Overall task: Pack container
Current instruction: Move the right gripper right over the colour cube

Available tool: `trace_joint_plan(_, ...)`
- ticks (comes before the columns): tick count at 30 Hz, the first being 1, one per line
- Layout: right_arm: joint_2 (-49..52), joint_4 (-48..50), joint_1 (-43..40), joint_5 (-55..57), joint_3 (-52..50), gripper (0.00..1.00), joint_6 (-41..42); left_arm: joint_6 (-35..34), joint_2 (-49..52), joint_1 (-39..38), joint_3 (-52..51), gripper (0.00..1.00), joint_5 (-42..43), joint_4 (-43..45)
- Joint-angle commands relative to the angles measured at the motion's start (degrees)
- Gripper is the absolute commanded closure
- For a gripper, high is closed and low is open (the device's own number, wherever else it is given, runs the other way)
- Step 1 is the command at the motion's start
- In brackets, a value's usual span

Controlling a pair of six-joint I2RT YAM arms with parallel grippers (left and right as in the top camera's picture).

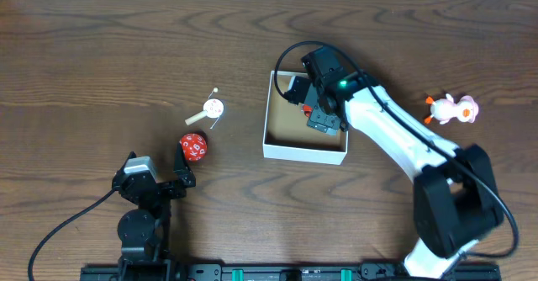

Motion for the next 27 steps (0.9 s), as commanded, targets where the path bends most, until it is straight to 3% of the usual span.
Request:
trace_joint_plan(1,-7.21,-1.38,0.90,0.46,2.73,0.14,6.40,-0.11,0.22,0.28,-1.20,0.02,-0.63,-2.14)
trace_joint_plan(8,-19.39,-9.42,-2.12,6.78,2.73,0.11,26.47,-0.11,0.22,0.28,-1.20,0.02,-0.63,-2.14)
trace_joint_plan(15,-26.60,-24.98,-13.20,3.87,2.73,0.11,49.18,-0.11,0.22,0.28,-1.20,0.02,-0.63,-2.14)
trace_joint_plan(18,-26.99,-28.72,-18.36,1.49,2.71,0.10,55.08,-0.11,0.22,0.28,-1.20,0.02,-0.63,-2.14)
trace_joint_plan(22,-26.95,-31.43,-22.99,0.11,1.73,0.01,58.97,-0.11,0.22,0.28,-1.20,0.02,-0.63,-2.14)
trace_joint_plan(27,-26.95,-30.67,-26.29,0.11,-1.09,0.01,66.38,-0.11,0.22,0.31,-1.20,0.02,-0.63,-2.14)
